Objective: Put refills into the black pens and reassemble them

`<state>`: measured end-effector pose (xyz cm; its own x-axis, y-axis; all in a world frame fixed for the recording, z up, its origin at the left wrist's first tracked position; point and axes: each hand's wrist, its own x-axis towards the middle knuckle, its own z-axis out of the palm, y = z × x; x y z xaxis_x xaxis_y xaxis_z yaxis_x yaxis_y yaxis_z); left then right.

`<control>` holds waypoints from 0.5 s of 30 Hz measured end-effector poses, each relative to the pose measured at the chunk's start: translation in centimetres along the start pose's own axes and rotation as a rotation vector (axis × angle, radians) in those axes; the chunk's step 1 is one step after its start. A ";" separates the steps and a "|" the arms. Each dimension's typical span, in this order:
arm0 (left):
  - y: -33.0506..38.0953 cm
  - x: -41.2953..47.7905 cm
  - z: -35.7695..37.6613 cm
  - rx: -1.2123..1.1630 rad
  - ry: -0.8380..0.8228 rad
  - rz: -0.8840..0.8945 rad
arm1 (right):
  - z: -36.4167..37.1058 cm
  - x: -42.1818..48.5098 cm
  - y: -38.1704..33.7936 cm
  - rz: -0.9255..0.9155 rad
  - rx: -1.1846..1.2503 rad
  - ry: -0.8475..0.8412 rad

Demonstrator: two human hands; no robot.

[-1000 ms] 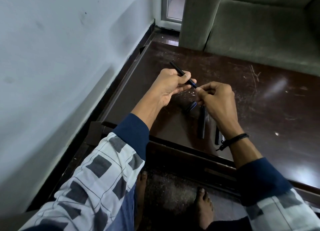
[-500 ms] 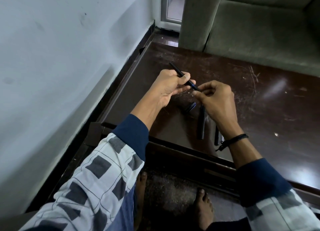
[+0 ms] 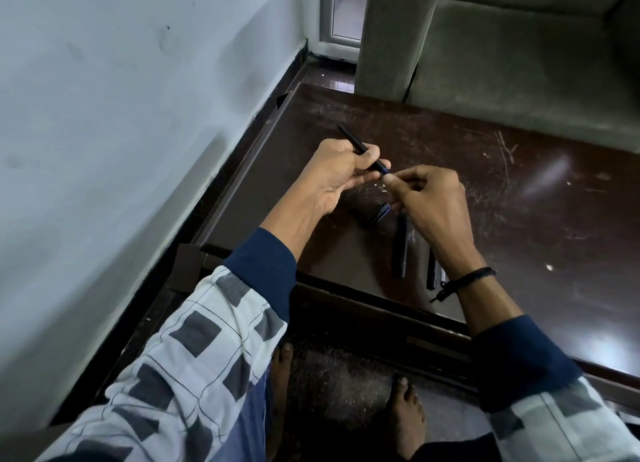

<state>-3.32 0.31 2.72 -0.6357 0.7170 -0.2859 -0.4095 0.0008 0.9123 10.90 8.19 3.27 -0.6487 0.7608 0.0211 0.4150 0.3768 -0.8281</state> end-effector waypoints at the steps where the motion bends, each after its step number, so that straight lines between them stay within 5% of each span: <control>1: 0.0 0.0 0.0 0.000 0.002 0.001 | 0.0 0.0 0.0 -0.007 -0.007 0.002; 15: -0.3 0.3 -0.2 -0.012 0.000 -0.001 | 0.3 0.2 0.2 -0.015 -0.010 0.029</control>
<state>-3.53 0.41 2.33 -0.6354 0.7169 -0.2869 -0.4182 -0.0072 0.9083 10.64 8.30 2.94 -0.6365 0.7697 0.0500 0.4115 0.3938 -0.8220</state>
